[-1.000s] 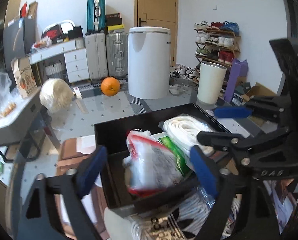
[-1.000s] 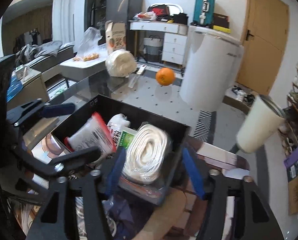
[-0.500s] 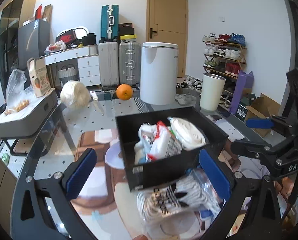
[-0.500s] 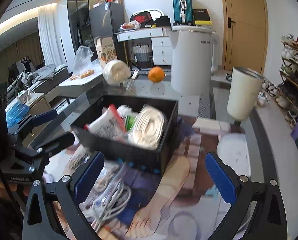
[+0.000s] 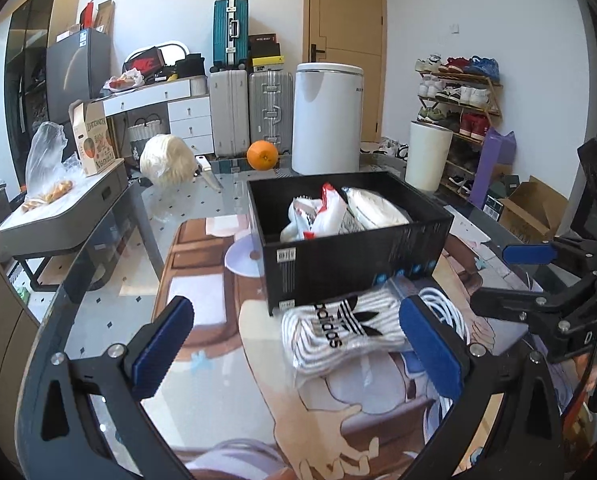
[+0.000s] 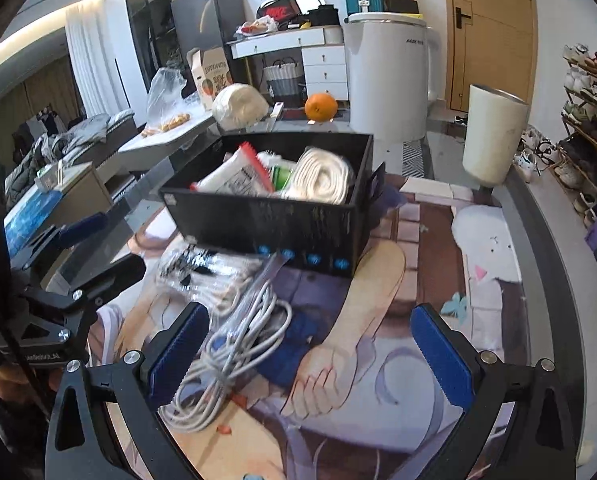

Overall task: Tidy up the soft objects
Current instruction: 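Grasp the loose white cable bundle with the right gripper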

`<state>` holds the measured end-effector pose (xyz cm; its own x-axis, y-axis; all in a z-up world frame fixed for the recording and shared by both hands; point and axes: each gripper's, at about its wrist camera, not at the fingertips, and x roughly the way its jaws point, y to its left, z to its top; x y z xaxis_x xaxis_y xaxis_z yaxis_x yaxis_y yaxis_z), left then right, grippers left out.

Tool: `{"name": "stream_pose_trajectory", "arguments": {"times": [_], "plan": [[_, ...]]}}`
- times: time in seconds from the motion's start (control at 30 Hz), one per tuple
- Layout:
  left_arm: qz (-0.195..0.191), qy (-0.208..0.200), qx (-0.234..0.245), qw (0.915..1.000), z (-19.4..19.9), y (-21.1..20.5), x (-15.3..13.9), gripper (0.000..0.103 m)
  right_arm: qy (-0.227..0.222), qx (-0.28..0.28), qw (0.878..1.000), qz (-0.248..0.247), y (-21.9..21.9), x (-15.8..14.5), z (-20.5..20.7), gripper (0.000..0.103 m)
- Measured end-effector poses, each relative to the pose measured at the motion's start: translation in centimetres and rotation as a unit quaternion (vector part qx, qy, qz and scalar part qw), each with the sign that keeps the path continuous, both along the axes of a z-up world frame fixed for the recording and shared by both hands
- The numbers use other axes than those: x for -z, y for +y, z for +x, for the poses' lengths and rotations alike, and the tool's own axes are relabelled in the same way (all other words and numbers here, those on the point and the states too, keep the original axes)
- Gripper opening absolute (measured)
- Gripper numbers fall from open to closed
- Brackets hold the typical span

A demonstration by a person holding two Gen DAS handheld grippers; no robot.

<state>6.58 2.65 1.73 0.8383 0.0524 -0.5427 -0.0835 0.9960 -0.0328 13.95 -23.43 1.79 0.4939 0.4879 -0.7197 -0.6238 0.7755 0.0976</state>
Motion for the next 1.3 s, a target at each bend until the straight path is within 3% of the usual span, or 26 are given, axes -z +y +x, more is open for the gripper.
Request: {"name": "stream_pose_trajectory", "arguments": {"times": [0.7,0.9,1.3], "plan": [[-0.022,0.010,0.000,0.9997,-1.0,0.5,1.7,0.103,0.067,-0.048,0.996,-0.041,3.8,3.7,-1.7,0.102],[-0.017,0.015,0.008,0.9997,-1.0,0.1,1.9,0.103,0.059,-0.035,0.994,-0.089,3.3,4.2,-1.1,0.102],[-0.014,0.023,0.013,0.9995,-0.8,0.0,2.1,0.103,0.039,-0.004,0.993,-0.111,0.4,4.9,1.0,0.102]]}}
